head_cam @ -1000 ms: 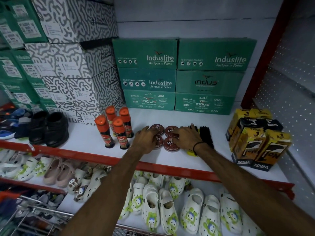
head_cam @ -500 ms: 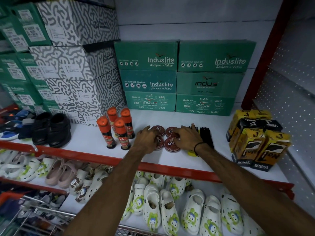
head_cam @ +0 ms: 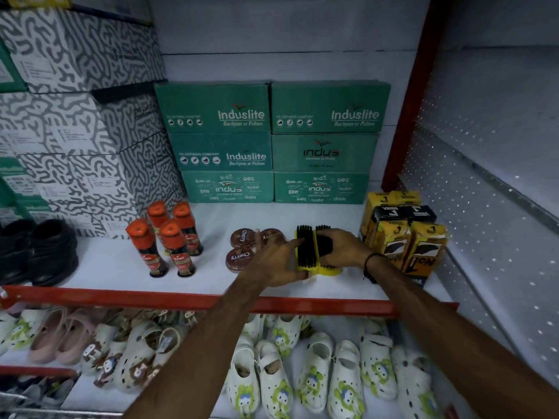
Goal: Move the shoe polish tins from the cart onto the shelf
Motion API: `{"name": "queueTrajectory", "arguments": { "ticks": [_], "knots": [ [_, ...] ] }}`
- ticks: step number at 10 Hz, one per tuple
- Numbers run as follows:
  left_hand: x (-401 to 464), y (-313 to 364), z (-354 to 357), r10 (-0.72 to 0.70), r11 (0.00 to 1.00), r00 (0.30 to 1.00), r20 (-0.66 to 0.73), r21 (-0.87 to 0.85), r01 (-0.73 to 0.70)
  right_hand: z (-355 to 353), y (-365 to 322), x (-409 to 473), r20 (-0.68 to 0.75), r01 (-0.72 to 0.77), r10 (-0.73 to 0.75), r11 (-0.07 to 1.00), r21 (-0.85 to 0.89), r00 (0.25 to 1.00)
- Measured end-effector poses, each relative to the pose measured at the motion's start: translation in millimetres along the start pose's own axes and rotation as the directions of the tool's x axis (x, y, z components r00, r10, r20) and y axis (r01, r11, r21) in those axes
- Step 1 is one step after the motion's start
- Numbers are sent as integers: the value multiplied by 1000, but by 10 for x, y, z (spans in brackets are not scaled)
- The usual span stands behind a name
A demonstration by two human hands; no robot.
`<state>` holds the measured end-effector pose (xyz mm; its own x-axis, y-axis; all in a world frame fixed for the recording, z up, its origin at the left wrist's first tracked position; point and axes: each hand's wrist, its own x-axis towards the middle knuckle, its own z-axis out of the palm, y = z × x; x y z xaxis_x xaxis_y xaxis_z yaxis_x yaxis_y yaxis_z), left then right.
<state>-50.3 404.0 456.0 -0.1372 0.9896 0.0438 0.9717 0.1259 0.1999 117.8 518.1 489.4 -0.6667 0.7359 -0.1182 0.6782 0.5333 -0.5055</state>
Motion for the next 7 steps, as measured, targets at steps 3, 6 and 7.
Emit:
{"name": "queueTrajectory", "arguments": {
  "ticks": [3, 6, 7],
  "knots": [
    [57, 108, 58, -13, 1000, 1000, 17, -22, 14, 69, 179, -62, 55, 55, -48, 991, -124, 997],
    [10, 142, 64, 0, 999, 1000, -18, -37, -1, 77, 168, -115, 38, 79, -75, 990, -113, 996],
    [45, 108, 17, -6, 1000, 1000, -26, -27, 5, -28, 105, -148, 23, 79, -79, 997, 1, 997]
  ]
}}
